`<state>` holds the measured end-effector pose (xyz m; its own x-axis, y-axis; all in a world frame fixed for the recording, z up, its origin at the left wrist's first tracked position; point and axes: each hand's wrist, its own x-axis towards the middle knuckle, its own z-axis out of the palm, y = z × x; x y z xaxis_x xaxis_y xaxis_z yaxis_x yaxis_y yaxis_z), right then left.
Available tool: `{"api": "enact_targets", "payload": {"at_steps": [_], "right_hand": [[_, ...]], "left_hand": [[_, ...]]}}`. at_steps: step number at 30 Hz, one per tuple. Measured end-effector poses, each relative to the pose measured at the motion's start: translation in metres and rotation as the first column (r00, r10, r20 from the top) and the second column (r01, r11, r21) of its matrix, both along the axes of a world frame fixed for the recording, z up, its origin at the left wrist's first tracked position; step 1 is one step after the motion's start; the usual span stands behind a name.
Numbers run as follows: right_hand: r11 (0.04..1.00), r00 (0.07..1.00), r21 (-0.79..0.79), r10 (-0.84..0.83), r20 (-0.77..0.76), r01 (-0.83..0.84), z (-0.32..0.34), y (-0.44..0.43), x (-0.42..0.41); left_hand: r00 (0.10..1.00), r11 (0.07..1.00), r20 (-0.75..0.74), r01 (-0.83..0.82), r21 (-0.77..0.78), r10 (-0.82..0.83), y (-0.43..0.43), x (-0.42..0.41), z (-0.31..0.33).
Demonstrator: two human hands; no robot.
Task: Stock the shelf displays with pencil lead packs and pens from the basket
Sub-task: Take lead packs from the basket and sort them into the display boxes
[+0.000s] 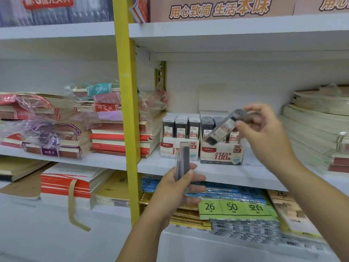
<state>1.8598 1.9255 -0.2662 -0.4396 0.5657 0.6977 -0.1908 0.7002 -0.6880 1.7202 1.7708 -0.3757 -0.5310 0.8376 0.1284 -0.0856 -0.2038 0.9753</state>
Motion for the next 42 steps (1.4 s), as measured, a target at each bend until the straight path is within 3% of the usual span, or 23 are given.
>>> {"api": "enact_targets", "payload": {"at_steps": [3,6,10,13,17,24,26,27,29,31,34,37,42], "right_hand": [[0.975,0.996,0.207,-0.089,0.017,0.084,0.019,0.011,-0.016],[0.916,0.967,0.379,-0.202,0.152,0.132,0.026,0.021,-0.033],[0.852,0.905,0.511,-0.304,0.298,0.118,0.026,0.030,-0.052],[0.792,0.869,0.594,-0.386,0.309,0.140,0.022,0.034,-0.062],[0.712,0.850,0.671,-0.469,0.238,0.206,0.019,0.035,-0.070],[0.699,0.781,0.674,-0.551,0.294,0.239,0.001,0.037,-0.066],[0.688,0.794,0.675,-0.555,0.250,0.268,-0.002,0.032,-0.060],[0.705,0.821,0.653,-0.527,0.221,0.277,-0.005,0.027,-0.055],[0.840,0.909,0.503,-0.353,0.221,0.204,-0.014,0.013,-0.045],[0.973,0.951,0.231,-0.050,0.306,-0.023,-0.029,-0.006,-0.034],[0.966,0.913,-0.058,0.257,0.316,-0.252,-0.051,-0.026,-0.027],[0.961,0.943,-0.137,0.265,0.203,-0.240,-0.055,-0.027,-0.022],[0.923,0.910,-0.226,0.359,0.206,-0.313,-0.054,-0.025,-0.010]], "left_hand": [[0.999,0.999,-0.016,-0.043,0.011,0.043,0.002,-0.008,-0.001],[0.998,0.998,-0.027,-0.064,0.015,0.065,0.004,-0.014,-0.003],[0.997,0.997,-0.031,-0.074,0.018,0.075,0.004,-0.018,-0.003],[0.997,0.997,-0.034,-0.070,0.023,0.070,0.003,-0.019,-0.002],[0.997,0.998,-0.043,-0.062,0.008,0.063,0.003,-0.017,-0.001],[0.997,0.998,-0.051,-0.056,-0.009,0.056,-0.001,-0.009,0.002],[0.996,0.998,-0.064,-0.056,-0.021,0.054,-0.001,-0.008,0.003],[0.996,0.998,-0.067,-0.054,-0.024,0.052,-0.002,-0.007,0.004],[0.996,0.999,-0.080,-0.045,-0.029,0.043,-0.002,-0.005,0.005],[0.991,0.998,-0.127,-0.035,-0.046,0.029,-0.003,0.000,0.006],[0.979,0.997,-0.202,-0.021,-0.069,0.006,-0.002,0.009,0.006],[0.977,0.996,-0.211,-0.004,-0.090,-0.015,-0.003,0.015,0.005],[0.958,0.992,-0.288,-0.041,-0.120,0.005,-0.004,0.018,0.002]]}}
